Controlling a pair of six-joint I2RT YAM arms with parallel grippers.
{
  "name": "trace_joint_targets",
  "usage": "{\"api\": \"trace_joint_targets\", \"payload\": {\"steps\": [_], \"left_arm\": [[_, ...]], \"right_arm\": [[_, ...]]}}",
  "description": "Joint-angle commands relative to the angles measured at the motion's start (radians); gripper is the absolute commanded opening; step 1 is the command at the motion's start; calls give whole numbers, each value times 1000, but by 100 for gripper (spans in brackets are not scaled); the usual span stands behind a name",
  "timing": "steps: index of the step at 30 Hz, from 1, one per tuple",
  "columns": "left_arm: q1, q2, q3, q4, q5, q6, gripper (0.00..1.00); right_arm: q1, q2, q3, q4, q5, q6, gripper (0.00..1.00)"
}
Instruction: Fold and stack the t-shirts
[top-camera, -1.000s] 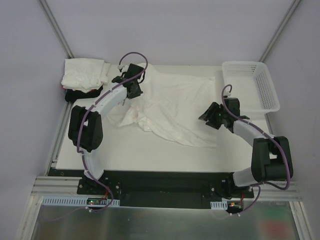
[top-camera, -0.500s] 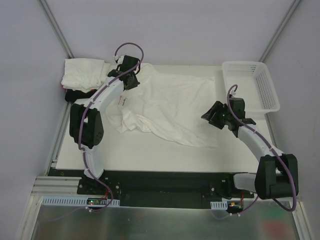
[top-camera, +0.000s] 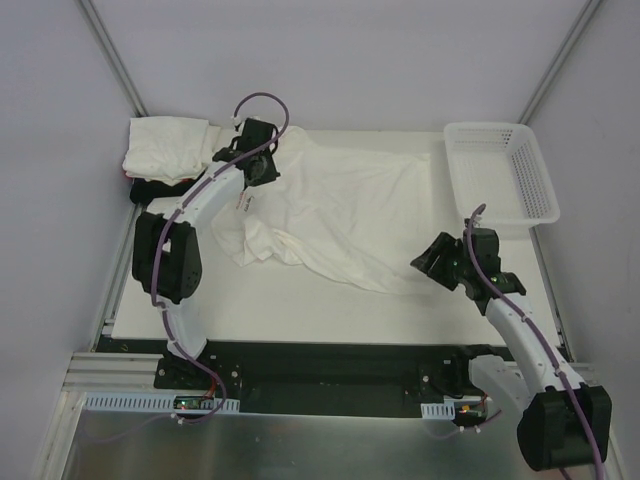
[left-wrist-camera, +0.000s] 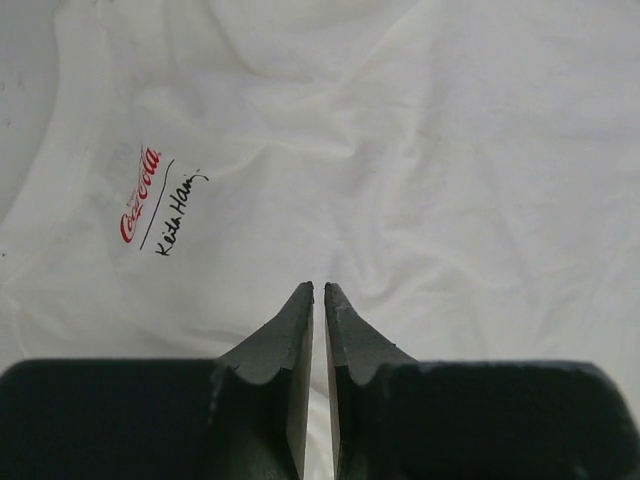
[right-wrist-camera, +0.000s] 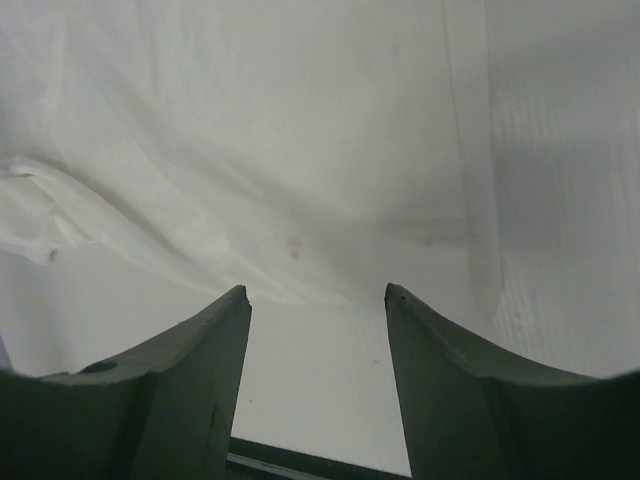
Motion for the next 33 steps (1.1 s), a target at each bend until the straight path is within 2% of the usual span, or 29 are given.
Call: {"api": "trace_joint_targets", "payload": {"steps": [1,2,6,13,33], "left_arm": [[-3,-176,-104,192,109,134,10],[-3,-199,-157,231,138,153,13],[-3,-261,-209,315,232,212,20],[-3,-288,-230,328,272,220,22],[-3,-284,-218,326,252,234,22]], "right_arm": [[40,34,48,-252,204,-32,59],[67,58,91,-337,255,-50,59],[77,50,110,-407,297,-44,59],[75,10,99,-447,306,-38,59],[75,187,40,-234,229,-4,58]]}}
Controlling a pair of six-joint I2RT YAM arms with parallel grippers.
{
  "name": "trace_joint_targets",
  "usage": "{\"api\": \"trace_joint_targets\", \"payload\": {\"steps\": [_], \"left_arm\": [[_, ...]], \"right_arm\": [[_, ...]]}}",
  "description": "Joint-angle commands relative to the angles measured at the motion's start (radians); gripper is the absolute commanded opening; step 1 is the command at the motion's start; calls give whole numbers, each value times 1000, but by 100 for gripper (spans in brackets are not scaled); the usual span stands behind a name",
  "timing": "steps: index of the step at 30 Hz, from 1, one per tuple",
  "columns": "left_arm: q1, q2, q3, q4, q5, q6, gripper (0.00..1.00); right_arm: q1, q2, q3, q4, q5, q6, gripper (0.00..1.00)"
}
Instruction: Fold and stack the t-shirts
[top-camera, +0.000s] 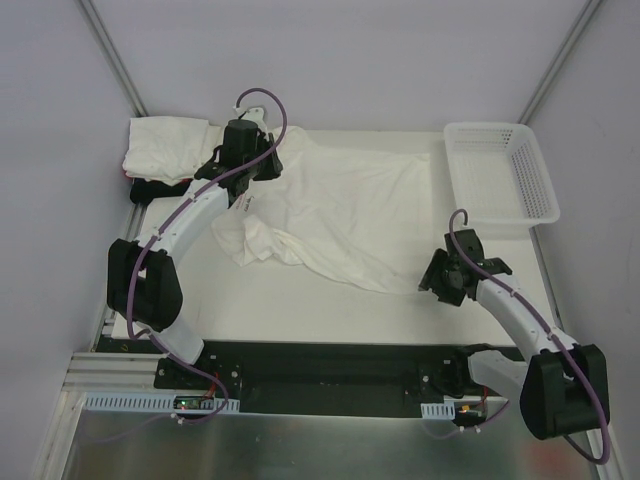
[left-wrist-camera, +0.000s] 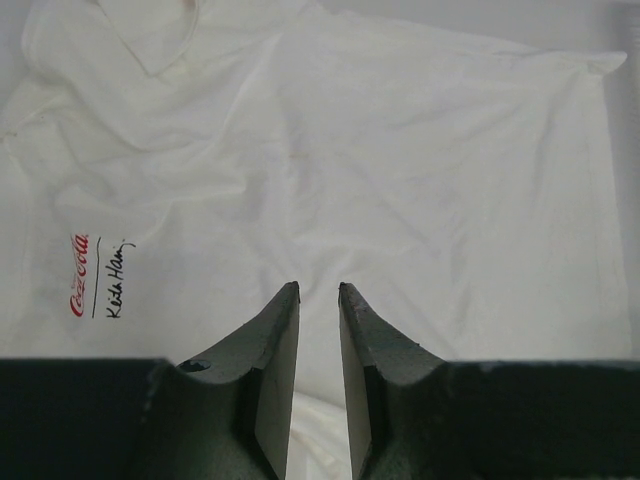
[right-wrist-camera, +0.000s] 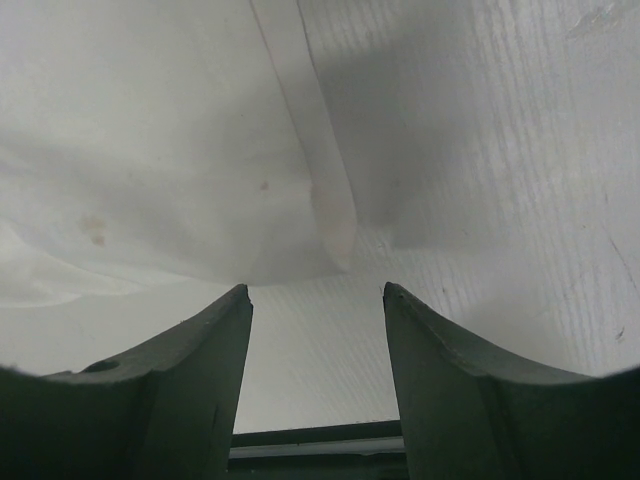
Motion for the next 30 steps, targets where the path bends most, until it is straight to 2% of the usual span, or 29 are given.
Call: {"api": "trace_joint_targets", "payload": {"steps": [1,21,25,28,30], "left_arm": [[-3,-34,14,28,-5,31,22],[-3,-31,9,20,-14,39,21],[-3,-26,9,22,-11,36,21],[-3,-21,8,22,-8,35,21],[-3,-23,8,20,-5,33,21]], "right_arm": [[2,32,-15,56,-26,23,58],[1,115,-22,152,-22,27,55],[2,150,-11,189,-22,27,47],[1,181,6,202,-16,23,34],[-4,196,17,205,-16,17,31]]}}
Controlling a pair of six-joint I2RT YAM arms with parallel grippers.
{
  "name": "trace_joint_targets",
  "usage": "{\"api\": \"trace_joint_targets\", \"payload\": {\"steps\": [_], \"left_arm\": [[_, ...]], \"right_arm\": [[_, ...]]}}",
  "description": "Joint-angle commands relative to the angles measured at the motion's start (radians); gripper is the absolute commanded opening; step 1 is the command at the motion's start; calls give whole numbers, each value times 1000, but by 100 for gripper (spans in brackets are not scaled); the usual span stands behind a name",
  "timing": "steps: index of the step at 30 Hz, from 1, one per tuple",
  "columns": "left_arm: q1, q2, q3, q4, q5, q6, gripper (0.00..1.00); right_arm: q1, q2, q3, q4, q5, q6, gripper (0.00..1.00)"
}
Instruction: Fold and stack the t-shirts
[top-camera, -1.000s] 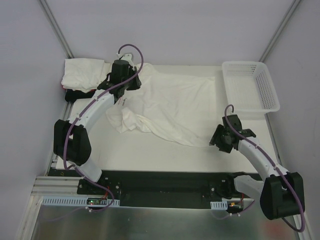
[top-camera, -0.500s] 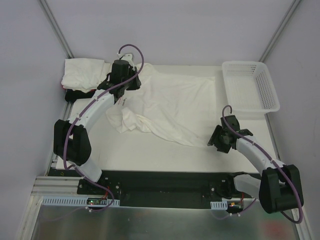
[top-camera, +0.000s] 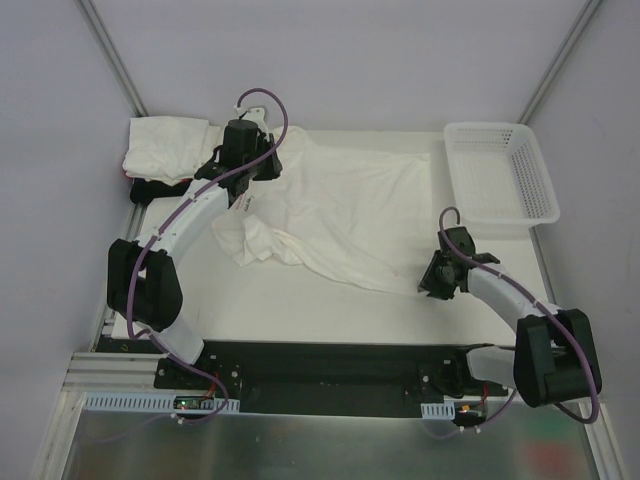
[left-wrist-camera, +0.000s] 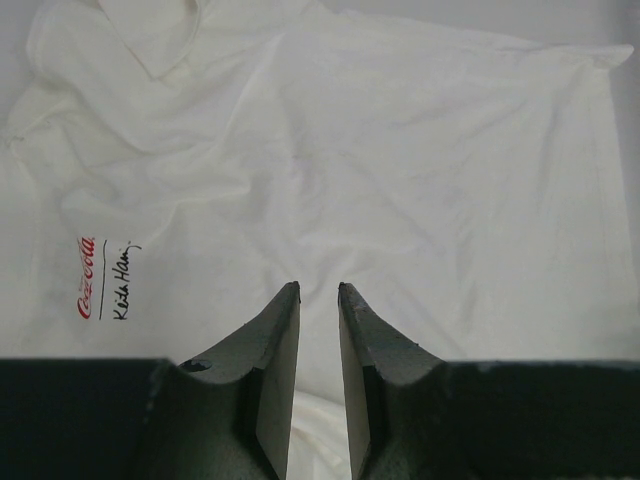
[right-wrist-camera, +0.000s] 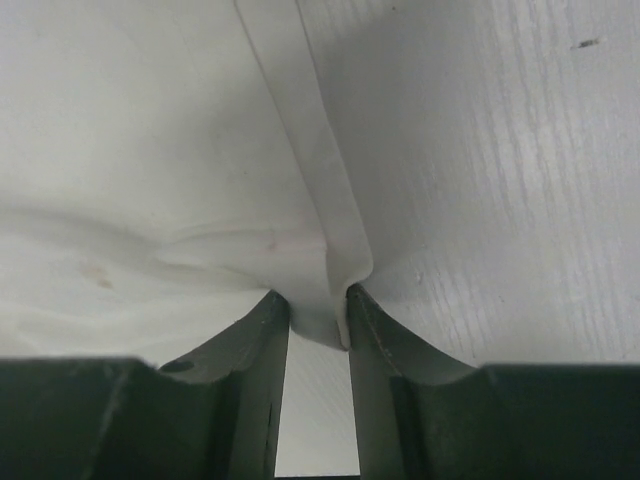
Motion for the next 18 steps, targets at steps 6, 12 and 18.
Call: {"api": "trace_joint_targets", "payload": {"steps": [6,12,18], "left_arm": [[-3,-21,6,22,5,6,21],[-4,-12,8,20,9,1,21],[-6,-11,6,20,5,7,21]], "right_arm": [[-32,73,107,40,9,-26,22],[-81,116,192,44,4,-43,19],[-123,197,284,60,7,-61,19]]}}
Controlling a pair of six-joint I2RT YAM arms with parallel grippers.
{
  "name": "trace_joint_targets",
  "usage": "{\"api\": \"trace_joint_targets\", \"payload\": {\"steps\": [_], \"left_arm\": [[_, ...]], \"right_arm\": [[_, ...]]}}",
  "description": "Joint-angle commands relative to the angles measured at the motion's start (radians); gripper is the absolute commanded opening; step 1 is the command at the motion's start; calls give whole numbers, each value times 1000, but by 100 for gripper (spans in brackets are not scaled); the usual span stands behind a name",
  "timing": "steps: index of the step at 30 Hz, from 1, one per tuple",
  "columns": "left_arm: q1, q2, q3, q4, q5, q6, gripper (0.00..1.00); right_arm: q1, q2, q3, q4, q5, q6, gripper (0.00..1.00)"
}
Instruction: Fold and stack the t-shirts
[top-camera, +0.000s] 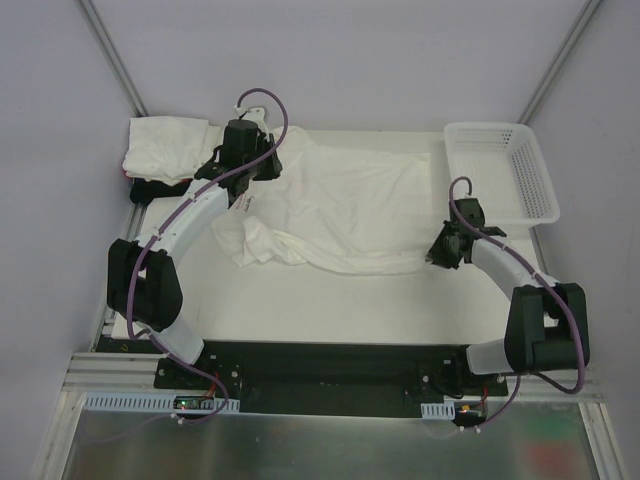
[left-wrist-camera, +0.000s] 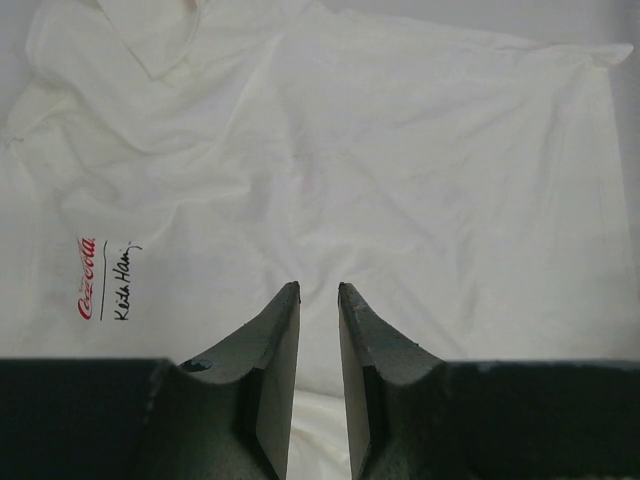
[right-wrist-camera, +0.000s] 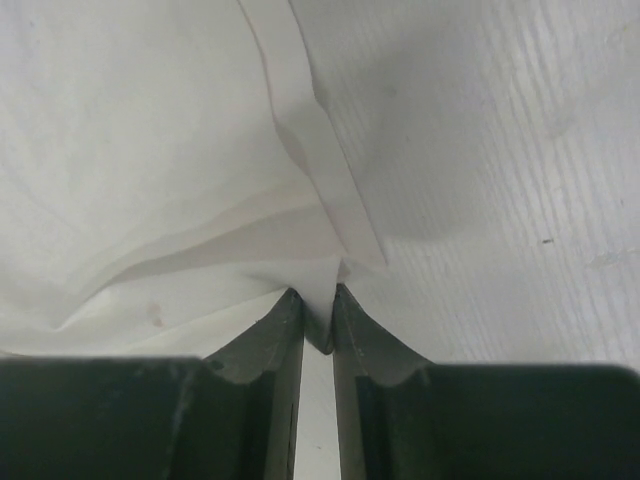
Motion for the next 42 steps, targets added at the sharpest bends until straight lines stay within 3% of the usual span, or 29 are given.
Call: {"api": "trace_joint_targets", "payload": {"steps": [1,9,16,19,35,42], "left_arm": [[-5,-11,5,20,5,9,21],[-7,0,8,22,5,12,21],[-7,8,6,20,4,15,21],[-7,12,9,20,9,15,21],[-15,17,5,20,14,12,22],[-18,20,9,20,26,12,22]], "right_arm": [[-36,63,95,27,8,-29,18],[-53,155,131,90,-4,2,19],[-55,244,188,94,-2,-1,34],[-58,264,218,90,-4,4,37],[-76,296,327,44,-42,14,37],[-78,59,185,9,-19,14,36]]}}
